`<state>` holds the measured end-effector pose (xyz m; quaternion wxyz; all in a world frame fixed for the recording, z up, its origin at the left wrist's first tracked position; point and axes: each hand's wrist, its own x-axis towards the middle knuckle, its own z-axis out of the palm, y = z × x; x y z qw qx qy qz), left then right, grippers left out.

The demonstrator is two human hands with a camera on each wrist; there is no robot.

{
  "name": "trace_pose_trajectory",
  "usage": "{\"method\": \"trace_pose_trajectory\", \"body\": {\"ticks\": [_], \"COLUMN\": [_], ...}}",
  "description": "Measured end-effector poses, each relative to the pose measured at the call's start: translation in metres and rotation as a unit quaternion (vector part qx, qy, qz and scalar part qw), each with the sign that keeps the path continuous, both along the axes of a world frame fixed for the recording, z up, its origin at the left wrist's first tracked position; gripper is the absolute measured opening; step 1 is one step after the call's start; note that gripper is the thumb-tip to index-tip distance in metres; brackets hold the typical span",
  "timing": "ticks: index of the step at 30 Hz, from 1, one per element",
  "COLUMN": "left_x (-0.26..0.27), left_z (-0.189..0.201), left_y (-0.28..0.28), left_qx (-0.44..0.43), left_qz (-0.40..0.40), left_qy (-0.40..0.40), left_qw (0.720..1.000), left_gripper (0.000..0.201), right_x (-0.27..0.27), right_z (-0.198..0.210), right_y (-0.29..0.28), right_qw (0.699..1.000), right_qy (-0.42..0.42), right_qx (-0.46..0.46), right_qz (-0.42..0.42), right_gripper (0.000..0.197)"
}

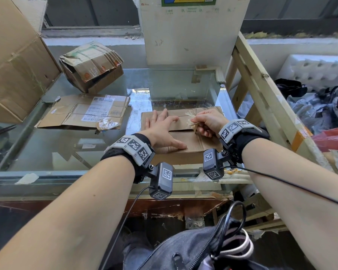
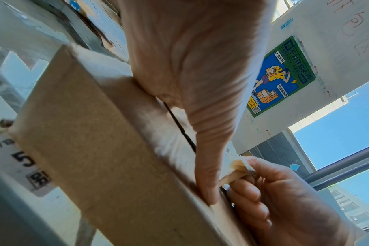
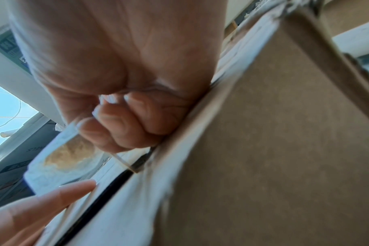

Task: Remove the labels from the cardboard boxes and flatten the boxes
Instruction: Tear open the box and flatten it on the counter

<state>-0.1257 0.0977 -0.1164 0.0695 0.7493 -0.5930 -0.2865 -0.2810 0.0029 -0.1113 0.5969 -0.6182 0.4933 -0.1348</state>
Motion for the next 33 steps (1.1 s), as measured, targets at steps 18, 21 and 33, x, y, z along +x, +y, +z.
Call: {"method": "trace_pose_trajectory", "body": {"ticks": [18, 21, 33], "left_x": [0.0009, 0.0010, 0.0001], "left_z": [-0.0010, -0.0007, -0.0006], "left_y": [-0.0006, -0.0006, -0.0001], "left_qx": [-0.001, 0.001, -0.002], "left_qz": [0.003, 0.001, 0.002], "left_qy": [-0.003, -0.005, 0.000], "left_qw": [1.000, 1.000, 1.000], "left_gripper": [0.098, 0.098, 0.097], "right_x": [-0.0001, -0.0005, -0.0004], "right_z": [0.0018, 0.0016, -0.0014], "right_y": [0.0005, 0.0001, -0.0005], "right_qw": [0.999, 0.998, 0.996], "right_qy": [-0.042, -0.045, -0.063], "right_qx": [0.014, 0.014, 0.010], "right_qz": [-0.025, -0.033, -0.055], "right_gripper": [0.037, 0.037, 0.040]}}
